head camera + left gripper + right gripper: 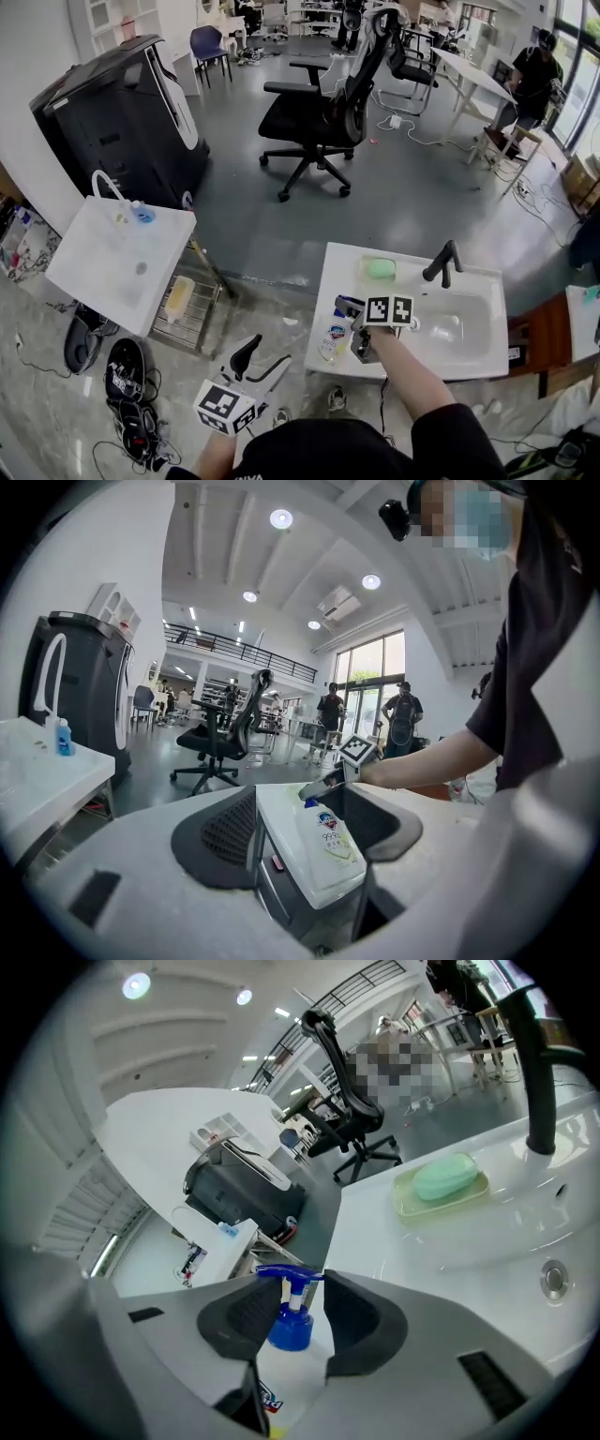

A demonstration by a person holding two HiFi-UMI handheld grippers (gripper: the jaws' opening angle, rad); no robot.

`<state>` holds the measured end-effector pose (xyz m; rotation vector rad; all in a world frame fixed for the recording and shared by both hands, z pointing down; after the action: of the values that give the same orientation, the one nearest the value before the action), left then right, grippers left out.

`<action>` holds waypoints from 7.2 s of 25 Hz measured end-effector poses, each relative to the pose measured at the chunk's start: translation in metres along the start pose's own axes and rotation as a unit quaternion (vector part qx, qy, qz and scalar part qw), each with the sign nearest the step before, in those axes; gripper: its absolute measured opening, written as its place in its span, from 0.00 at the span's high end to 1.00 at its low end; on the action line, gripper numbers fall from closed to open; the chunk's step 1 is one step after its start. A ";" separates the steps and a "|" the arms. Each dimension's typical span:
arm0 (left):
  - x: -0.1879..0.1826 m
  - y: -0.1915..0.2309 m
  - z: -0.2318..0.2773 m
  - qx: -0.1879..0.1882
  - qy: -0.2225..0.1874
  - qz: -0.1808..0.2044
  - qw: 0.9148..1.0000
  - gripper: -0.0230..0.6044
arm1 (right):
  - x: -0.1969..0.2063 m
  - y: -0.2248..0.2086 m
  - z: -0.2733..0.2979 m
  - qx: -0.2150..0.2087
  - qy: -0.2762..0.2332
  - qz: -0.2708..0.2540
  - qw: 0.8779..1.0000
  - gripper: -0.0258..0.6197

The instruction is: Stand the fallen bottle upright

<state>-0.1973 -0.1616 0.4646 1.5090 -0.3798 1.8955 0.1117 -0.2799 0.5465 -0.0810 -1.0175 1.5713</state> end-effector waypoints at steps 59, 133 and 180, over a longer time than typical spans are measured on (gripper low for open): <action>-0.037 -0.111 0.186 0.102 0.058 0.069 0.991 0.48 | -0.127 -0.222 -0.284 0.388 -0.358 -0.204 0.824 0.75; -0.033 -0.099 0.162 0.114 0.069 0.077 0.988 0.48 | -0.092 -0.201 -0.268 0.448 -0.329 -0.251 0.792 0.62; -0.028 -0.065 0.078 0.226 -0.015 0.100 0.969 0.89 | 0.156 0.034 -0.279 0.303 -0.408 -0.133 0.851 0.95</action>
<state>-0.0929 -0.1703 0.4489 1.8505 -0.1149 2.2268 0.1968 0.0056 0.4268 1.2095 -1.0341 1.6082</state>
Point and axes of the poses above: the fingertips, and each gripper's own axes: z forward along the fingers, y to its left, x out of its underside, the point moved 10 cm from there along -z, backward along the fingers, and after that the axes turned 6 degrees about y, right-handed, at the moved point
